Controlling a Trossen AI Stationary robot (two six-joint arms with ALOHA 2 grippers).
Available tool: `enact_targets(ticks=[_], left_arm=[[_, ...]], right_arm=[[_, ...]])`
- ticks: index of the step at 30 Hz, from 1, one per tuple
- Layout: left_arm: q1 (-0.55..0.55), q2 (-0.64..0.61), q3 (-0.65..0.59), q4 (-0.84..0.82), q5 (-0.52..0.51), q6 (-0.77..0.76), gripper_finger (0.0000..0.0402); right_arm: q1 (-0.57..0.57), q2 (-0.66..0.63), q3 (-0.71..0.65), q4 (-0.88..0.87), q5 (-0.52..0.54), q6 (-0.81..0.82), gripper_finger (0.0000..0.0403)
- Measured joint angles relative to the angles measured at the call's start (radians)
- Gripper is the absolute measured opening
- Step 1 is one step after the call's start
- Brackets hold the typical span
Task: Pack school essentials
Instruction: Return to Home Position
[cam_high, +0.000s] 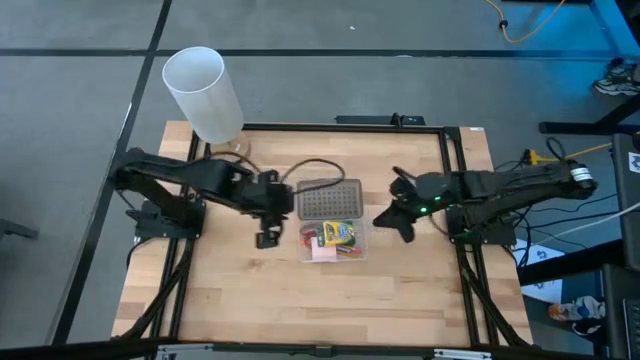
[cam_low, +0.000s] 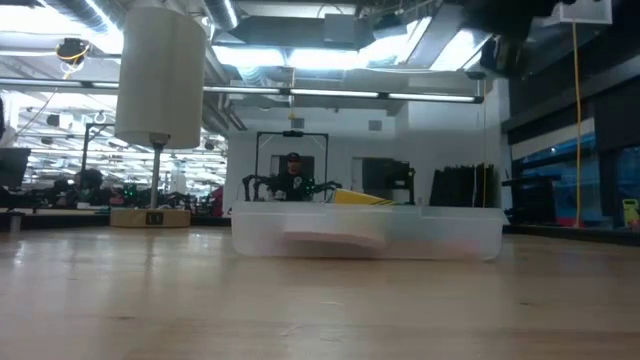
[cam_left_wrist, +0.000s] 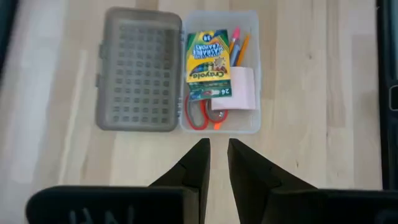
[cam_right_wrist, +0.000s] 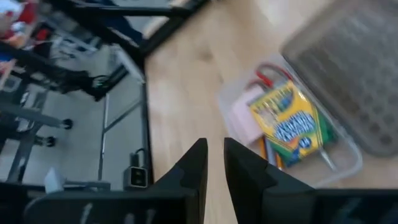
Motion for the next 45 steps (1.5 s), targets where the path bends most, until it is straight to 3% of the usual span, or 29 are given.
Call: enact_targets(ticks=[8,17,21,25,34,41,45], left_arm=[[-0.108,-0.321,-0.241,0.053,-0.135,-0.123,0.0051],[-0.195,-0.663,-0.59,0.261,-0.249,-0.182,0.0051],[-0.203,-0.803,-0.768,0.408,-0.302,-0.154,0.0051],[-0.201,-0.929,-0.976,0.659,-0.349,-0.093,0.0051],[-0.149,-1.139,-1.312,1.015,-0.339,0.002,0.005],[-0.093,-1.241,-1.462,1.169,-0.23,0.028,0.005],[-0.068,-1.267,-1.498,1.179,-0.21,0.076,0.005]], right_arm=[[0.059,-0.151,0.0,0.022,0.053,-0.094,0.0056],[0.092,-0.175,0.0,0.026,0.075,-0.039,0.0056],[0.098,-0.172,-0.001,0.075,0.102,-0.124,0.0056],[0.097,-0.172,-0.001,0.183,0.106,-0.156,0.0056],[0.097,-0.169,-0.001,0.327,0.108,-0.261,0.0056],[0.097,-0.145,-0.001,0.376,0.133,-0.261,0.0056],[0.097,-0.119,-0.001,0.393,0.146,-0.257,0.0056]])
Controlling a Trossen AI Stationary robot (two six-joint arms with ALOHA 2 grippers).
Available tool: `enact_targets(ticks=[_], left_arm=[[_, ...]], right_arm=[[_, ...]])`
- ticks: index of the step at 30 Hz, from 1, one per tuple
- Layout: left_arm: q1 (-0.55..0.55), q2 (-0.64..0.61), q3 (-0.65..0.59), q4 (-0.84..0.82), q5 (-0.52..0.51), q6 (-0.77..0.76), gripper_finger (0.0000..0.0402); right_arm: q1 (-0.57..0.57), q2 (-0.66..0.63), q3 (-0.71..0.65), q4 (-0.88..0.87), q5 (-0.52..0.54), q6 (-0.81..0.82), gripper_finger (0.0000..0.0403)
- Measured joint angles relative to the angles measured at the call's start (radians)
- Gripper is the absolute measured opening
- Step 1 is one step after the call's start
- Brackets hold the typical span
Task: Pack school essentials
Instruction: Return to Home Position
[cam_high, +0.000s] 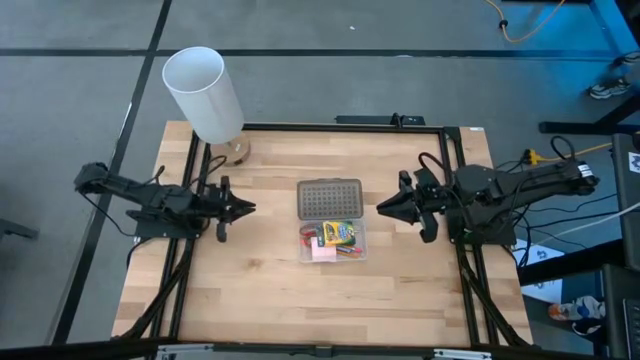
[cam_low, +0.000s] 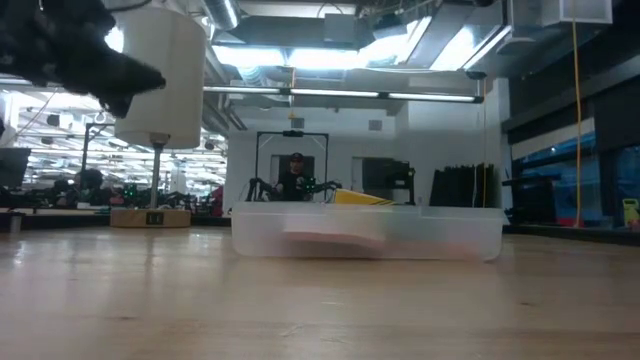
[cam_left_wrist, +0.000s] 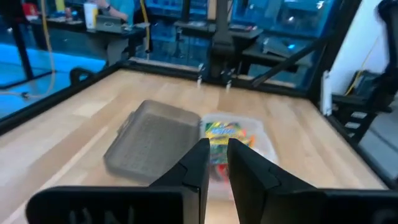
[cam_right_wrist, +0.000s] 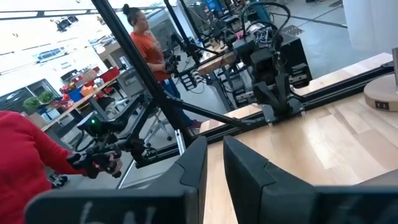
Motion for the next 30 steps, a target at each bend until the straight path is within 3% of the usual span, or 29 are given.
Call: enact_targets(ticks=[7,12,21,30], left_arm=[[0.038,-0.044,-0.068,0.044,0.092,-0.007,0.005],[0.039,-0.047,-0.07,0.038,0.096,0.038,0.005],[0.039,-0.057,-0.116,0.054,0.114,-0.011,0.005],[0.039,-0.056,-0.116,0.052,0.088,0.03,0.005]], right_arm=[[0.0,0.045,0.0,0.039,-0.003,0.003,0.0056],[0.0,0.063,0.0,0.053,-0.004,0.002,0.0056],[0.0,0.086,0.0,0.049,-0.005,-0.019,0.0056],[-0.003,0.081,-0.025,0.02,-0.125,-0.188,0.0056]])
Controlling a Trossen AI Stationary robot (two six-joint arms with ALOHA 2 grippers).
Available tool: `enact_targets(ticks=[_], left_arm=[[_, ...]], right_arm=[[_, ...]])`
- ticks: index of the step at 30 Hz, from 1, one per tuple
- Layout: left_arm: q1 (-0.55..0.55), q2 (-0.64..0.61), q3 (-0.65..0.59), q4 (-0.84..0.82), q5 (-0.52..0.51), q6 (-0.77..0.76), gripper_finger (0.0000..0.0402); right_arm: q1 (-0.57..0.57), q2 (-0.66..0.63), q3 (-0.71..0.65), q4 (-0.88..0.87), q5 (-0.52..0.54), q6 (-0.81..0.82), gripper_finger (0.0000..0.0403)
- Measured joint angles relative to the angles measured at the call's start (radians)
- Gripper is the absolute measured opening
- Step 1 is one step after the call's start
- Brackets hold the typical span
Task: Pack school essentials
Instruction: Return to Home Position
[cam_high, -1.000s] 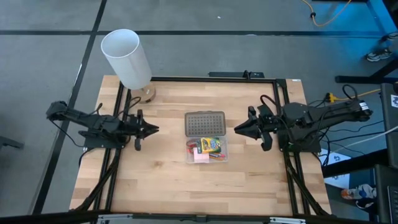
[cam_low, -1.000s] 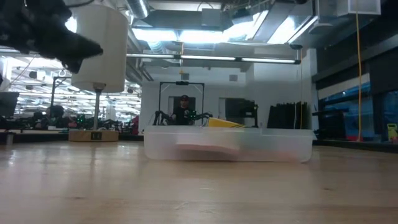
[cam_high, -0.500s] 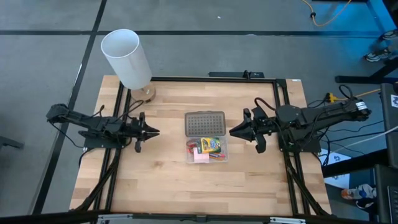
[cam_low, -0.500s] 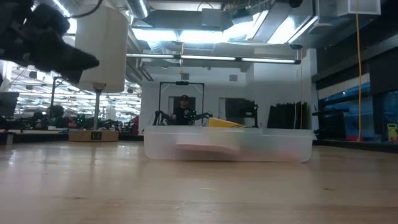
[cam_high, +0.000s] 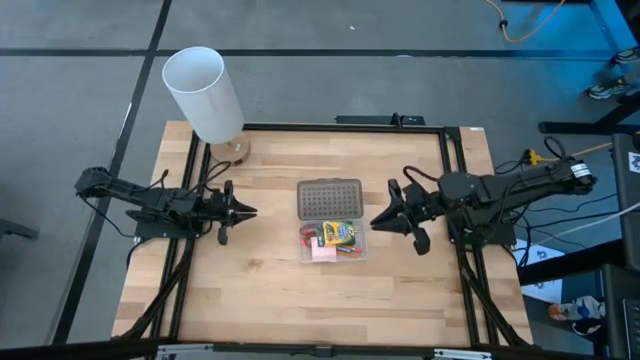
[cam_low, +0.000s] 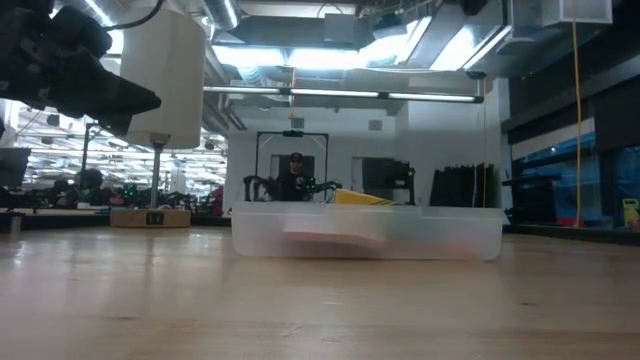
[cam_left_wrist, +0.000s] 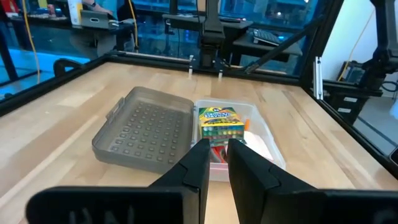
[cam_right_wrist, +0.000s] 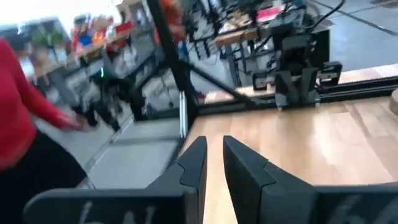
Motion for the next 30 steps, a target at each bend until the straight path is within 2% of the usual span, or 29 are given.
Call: enact_targets(ticks=[5,7,11,13,18,23,30], left_arm=[[0.0,0.0,0.0,0.0,0.0,0.0,0.005],[0.0,0.0,0.0,0.0,0.0,0.001,0.005],[0.0,0.0,0.0,0.0,0.0,0.0,0.005],[0.0,0.0,0.0,0.0,0.0,0.001,0.005],[0.0,0.0,0.0,0.0,-0.001,0.001,0.005],[0.0,0.0,0.0,0.0,-0.001,0.001,0.005],[0.0,0.0,0.0,0.0,-0.001,0.001,0.005]], right_arm=[[-0.046,-0.071,-0.146,0.026,-0.03,-0.066,0.0056],[-0.065,-0.112,-0.226,0.091,-0.035,-0.064,0.0056],[-0.084,-0.209,-0.382,0.245,-0.132,-0.058,0.0056],[-0.084,-0.258,-0.452,0.267,-0.134,-0.043,0.0056],[-0.084,-0.46,-0.635,0.297,-0.16,-0.018,0.0056],[-0.102,-0.7,-0.741,0.197,-0.193,0.009,0.0056],[-0.109,-0.871,-0.709,-0.028,-0.207,-0.086,0.0056]])
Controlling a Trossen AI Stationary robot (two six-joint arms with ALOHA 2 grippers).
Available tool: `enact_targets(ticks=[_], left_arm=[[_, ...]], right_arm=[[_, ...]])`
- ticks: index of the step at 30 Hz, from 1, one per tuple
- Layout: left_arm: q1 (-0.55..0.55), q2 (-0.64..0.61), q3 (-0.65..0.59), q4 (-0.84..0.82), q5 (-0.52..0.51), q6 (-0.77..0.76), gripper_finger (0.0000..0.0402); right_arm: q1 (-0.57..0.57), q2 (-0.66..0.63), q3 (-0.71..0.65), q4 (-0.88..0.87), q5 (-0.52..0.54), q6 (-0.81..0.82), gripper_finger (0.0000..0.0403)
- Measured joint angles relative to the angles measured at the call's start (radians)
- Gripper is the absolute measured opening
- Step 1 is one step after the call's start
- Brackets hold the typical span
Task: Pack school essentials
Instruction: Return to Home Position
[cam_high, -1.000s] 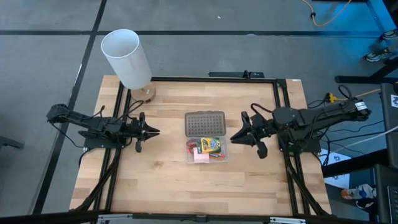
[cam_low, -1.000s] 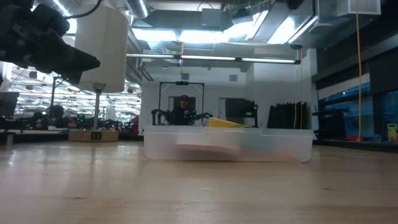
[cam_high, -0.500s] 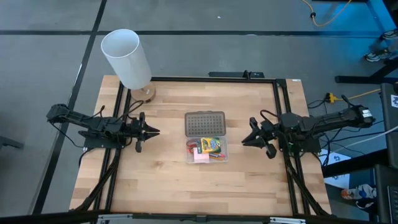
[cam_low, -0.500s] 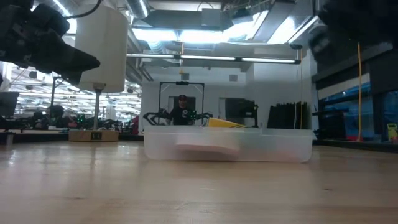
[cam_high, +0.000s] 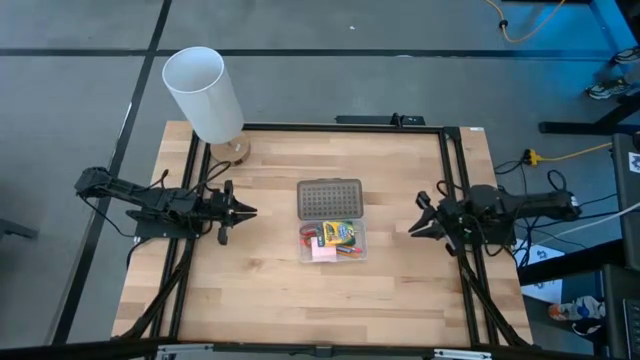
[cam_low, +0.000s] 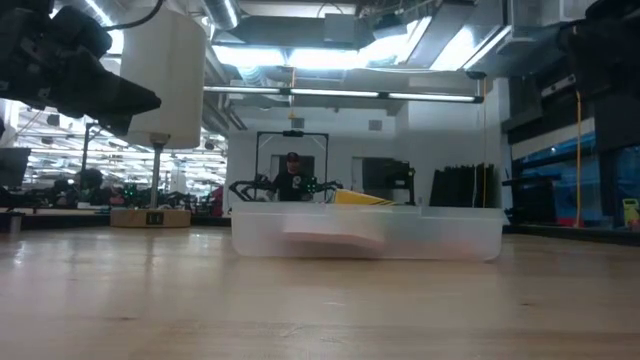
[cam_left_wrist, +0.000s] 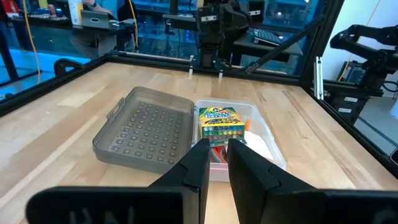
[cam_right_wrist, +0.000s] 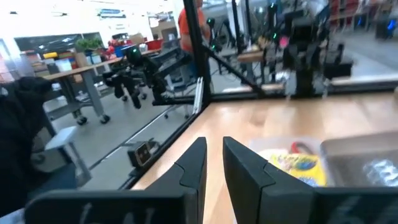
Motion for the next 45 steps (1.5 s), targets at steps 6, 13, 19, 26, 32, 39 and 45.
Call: enact_targets(ticks=[6,13,19,26,32,39,45], left_arm=[[0.0,0.0,0.0,0.0,0.0,0.0,0.005],[0.0,0.0,0.0,0.0,0.0,0.0,0.005],[0.0,0.0,0.0,0.0,0.0,0.0,0.005],[0.0,0.0,0.0,0.0,0.0,0.0,0.005],[0.0,0.0,0.0,0.0,0.0,0.0,0.005],[0.0,0.0,0.0,0.0,0.0,0.0,0.005],[0.0,0.0,0.0,0.0,0.0,0.0,0.005]], right_arm=[[-0.021,-0.088,-0.034,-0.038,0.001,-0.035,0.0056],[-0.021,-0.087,-0.041,-0.031,0.003,-0.116,0.0056],[-0.021,-0.087,-0.041,-0.03,0.003,-0.118,0.0056],[-0.021,-0.087,-0.041,-0.03,0.003,-0.117,0.0056],[-0.021,-0.087,-0.041,-0.03,0.004,-0.116,0.0056],[-0.021,-0.087,-0.04,-0.03,0.004,-0.116,0.0056],[-0.021,-0.087,-0.041,-0.03,0.004,-0.117,0.0056]])
